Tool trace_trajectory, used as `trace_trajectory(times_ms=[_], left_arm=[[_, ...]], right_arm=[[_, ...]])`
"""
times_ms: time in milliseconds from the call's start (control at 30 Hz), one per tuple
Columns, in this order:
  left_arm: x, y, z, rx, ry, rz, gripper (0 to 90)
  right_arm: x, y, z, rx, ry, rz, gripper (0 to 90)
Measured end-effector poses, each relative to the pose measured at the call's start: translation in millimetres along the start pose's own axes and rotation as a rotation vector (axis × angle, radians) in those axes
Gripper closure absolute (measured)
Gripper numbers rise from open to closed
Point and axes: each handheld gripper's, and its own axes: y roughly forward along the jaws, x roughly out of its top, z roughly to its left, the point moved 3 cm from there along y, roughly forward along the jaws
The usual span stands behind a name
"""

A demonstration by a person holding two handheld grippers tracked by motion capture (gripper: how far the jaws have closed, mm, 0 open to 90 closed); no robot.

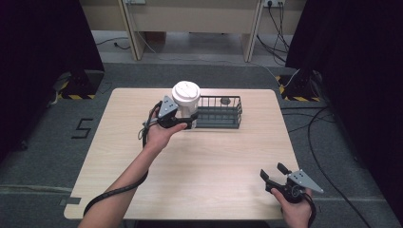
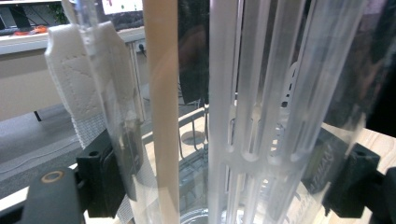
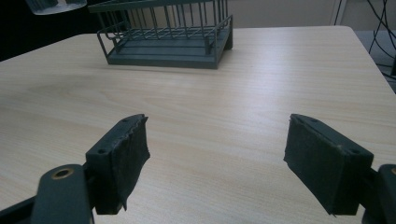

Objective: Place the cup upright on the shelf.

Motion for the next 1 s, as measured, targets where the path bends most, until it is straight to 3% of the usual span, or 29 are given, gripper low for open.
trace_trajectory(times_ms=[300,700,1000], left_arm=[[10.7,11.6,-2.7,-0.002,0.003,-0.008,17.5],[29.2,39.7,-8.3,-0.015,0.015,-0.020,17.4],[34.1,59.7,-9.0,-0.015,0.011,-0.023,17.4]], right_arm=[[0.1,0.2,-0.4,0.003,0.006,0.002,21.7],[0.1,0.3,-1.6,0.007,0.020,0.002,21.6],[0.1,0.2,-1.2,0.009,0.017,0.004,21.5]])
